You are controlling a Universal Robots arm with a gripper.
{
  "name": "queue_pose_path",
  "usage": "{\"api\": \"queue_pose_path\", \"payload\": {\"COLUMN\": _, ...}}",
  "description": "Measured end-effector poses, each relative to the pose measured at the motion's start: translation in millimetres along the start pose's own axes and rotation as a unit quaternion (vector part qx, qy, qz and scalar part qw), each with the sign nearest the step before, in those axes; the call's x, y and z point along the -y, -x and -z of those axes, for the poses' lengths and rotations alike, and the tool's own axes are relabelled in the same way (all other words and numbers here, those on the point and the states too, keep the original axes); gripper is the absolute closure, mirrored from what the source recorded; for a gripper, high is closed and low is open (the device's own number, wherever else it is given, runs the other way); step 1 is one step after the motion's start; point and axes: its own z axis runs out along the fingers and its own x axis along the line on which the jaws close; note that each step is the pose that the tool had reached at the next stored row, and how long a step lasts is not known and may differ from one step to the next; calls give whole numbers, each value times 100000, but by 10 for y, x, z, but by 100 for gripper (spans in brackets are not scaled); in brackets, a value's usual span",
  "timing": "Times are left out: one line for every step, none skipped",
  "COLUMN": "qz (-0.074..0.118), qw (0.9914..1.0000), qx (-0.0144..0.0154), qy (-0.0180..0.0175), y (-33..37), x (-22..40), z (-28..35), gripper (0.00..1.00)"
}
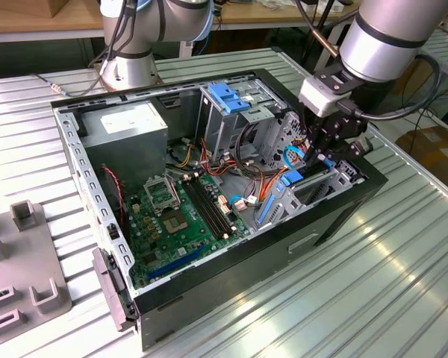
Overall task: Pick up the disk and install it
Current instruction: 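Insert the second disk wire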
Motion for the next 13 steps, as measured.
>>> {"api": "queue_pose_path", "payload": {"qz": 8, "qw": 100000, "qx": 0, "qy": -5, "y": 0, "x": 0, "z": -3, "gripper": 84}}
{"api": "queue_pose_path", "payload": {"qz": 13, "qw": 100000, "qx": 4, "qy": -10, "y": 0, "x": -1, "z": -6, "gripper": 84}}
{"api": "queue_pose_path", "payload": {"qz": 15, "qw": 100000, "qx": 7, "qy": -13, "y": 0, "x": -1, "z": -13, "gripper": 84}}
{"api": "queue_pose_path", "payload": {"qz": 17, "qw": 100000, "qx": 4, "qy": -12, "y": 0, "x": -2, "z": -18, "gripper": 84}}
{"api": "queue_pose_path", "payload": {"qz": 16, "qw": 100000, "qx": 7, "qy": -16, "y": 0, "x": -2, "z": -22, "gripper": 84}}
{"api": "queue_pose_path", "payload": {"qz": 22, "qw": 100000, "qx": 0, "qy": -20, "y": -1, "x": -3, "z": -24, "gripper": 84}}
{"api": "queue_pose_path", "payload": {"qz": 24, "qw": 100000, "qx": -3, "qy": -50, "y": -1, "x": -3, "z": -28, "gripper": 84}}
{"api": "queue_pose_path", "payload": {"qz": 27, "qw": 100000, "qx": -8, "qy": -103, "y": -1, "x": -3, "z": -29, "gripper": 84}}
{"api": "queue_pose_path", "payload": {"qz": 32, "qw": 100000, "qx": -10, "qy": -196, "y": -1, "x": -3, "z": -30, "gripper": 84}}
{"api": "queue_pose_path", "payload": {"qz": 35, "qw": 100000, "qx": -11, "qy": -296, "y": -1, "x": -3, "z": -30, "gripper": 84}}
{"api": "queue_pose_path", "payload": {"qz": 33, "qw": 99999, "qx": -12, "qy": -380, "y": -1, "x": -4, "z": -31, "gripper": 84}}
{"api": "queue_pose_path", "payload": {"qz": 36, "qw": 99999, "qx": -13, "qy": -448, "y": -1, "x": -4, "z": -31, "gripper": 84}}
{"api": "queue_pose_path", "payload": {"qz": 45, "qw": 99998, "qx": -9, "qy": -549, "y": -1, "x": -3, "z": -34, "gripper": 84}}
